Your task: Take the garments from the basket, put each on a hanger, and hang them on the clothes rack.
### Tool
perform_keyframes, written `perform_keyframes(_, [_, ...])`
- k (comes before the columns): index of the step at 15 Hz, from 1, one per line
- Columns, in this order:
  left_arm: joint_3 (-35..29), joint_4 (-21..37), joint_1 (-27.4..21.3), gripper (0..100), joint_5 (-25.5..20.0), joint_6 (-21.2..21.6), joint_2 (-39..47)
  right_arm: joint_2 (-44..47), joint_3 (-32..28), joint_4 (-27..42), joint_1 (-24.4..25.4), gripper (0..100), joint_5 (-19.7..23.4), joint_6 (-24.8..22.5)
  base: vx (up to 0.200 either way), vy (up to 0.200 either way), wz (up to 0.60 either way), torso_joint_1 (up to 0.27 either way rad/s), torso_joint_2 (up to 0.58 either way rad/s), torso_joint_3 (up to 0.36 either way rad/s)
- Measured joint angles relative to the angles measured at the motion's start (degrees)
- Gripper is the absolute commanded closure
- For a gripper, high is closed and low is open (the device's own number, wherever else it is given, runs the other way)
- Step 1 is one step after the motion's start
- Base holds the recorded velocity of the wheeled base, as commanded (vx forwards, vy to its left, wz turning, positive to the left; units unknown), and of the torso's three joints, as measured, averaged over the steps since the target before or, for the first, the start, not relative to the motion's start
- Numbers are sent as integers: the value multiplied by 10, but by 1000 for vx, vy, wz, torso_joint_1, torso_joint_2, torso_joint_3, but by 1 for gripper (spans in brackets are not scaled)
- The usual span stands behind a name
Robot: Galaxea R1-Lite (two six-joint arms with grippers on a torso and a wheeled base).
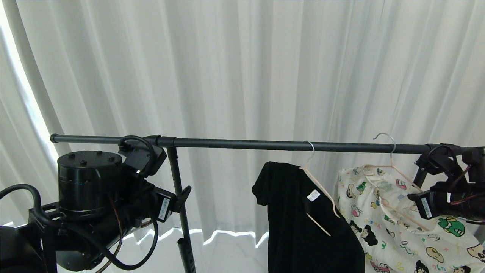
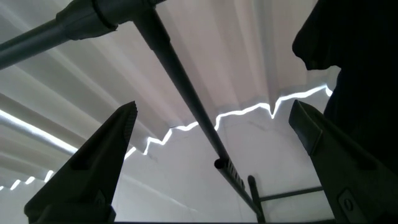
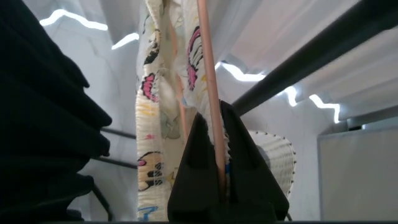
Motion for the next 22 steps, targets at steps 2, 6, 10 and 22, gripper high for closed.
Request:
perform_keyframes(2, [0, 0, 0, 0, 0, 0, 0, 15, -3, 0, 0, 100, 0, 0, 0, 0, 0, 0, 0, 0])
perform_keyframes(6, [-1, 0, 0, 0, 0, 0, 4, 26, 0, 0, 18, 100, 0, 4, 0, 0, 0, 0, 0, 0])
perform_keyframes(10, [-2, 0, 0, 0, 0, 0, 4, 23, 1, 0, 37, 0, -17, 44, 0, 0, 0, 0, 0, 0])
perform_keyframes(22, [9, -58, 20, 0, 90, -3, 1, -235, -16, 293, 51, 0, -105, 89, 0, 0, 0, 0, 0, 0])
